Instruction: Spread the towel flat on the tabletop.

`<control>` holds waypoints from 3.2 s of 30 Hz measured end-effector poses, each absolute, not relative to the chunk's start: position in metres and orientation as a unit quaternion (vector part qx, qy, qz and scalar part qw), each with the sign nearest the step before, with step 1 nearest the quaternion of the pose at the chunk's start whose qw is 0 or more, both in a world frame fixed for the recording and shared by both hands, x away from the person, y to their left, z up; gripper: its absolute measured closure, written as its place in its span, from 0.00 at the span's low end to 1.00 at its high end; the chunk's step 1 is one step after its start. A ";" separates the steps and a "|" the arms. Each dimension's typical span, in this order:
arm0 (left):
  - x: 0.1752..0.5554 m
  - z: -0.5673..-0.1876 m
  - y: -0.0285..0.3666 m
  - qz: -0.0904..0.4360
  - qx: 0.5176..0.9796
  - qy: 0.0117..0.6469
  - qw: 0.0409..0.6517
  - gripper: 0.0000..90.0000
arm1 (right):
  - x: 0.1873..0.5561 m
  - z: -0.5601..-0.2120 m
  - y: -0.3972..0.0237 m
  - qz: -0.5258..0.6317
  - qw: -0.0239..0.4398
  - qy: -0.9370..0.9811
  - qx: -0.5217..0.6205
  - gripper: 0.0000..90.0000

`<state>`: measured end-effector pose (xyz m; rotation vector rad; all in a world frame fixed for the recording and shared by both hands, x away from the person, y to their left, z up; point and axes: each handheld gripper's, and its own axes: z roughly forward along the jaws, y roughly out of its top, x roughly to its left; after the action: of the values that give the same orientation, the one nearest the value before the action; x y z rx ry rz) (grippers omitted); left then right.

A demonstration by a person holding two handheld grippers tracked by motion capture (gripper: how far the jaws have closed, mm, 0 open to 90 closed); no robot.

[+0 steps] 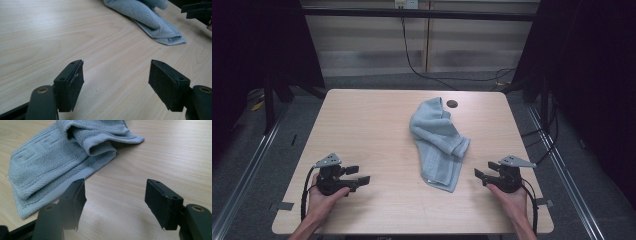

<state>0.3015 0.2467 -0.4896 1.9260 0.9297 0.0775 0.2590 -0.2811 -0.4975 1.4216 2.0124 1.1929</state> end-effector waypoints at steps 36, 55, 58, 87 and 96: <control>0.307 -0.492 0.246 0.043 0.794 0.383 0.470 0.31 | 0.345 -0.472 -0.224 0.464 0.130 0.756 0.443 0.21; 0.309 -0.493 0.234 0.036 0.804 0.370 0.464 0.31 | 0.340 -0.508 -0.157 0.420 0.114 0.825 0.360 0.76; 0.308 -0.492 0.232 0.034 0.804 0.367 0.467 0.32 | 0.333 -0.509 -0.146 0.429 0.094 0.832 0.339 0.78; 0.350 -0.483 0.132 0.025 0.817 0.296 0.493 0.27 | 0.294 -0.505 -0.135 0.423 0.072 0.848 0.310 0.53; 0.341 -0.488 0.118 0.096 0.844 0.287 0.443 0.43 | 0.292 -0.506 -0.130 0.422 0.080 0.847 0.312 0.72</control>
<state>0.3415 0.1183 -0.4884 2.0939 0.7131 0.2380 0.2919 -0.1302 -0.5061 0.9335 2.5334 1.2629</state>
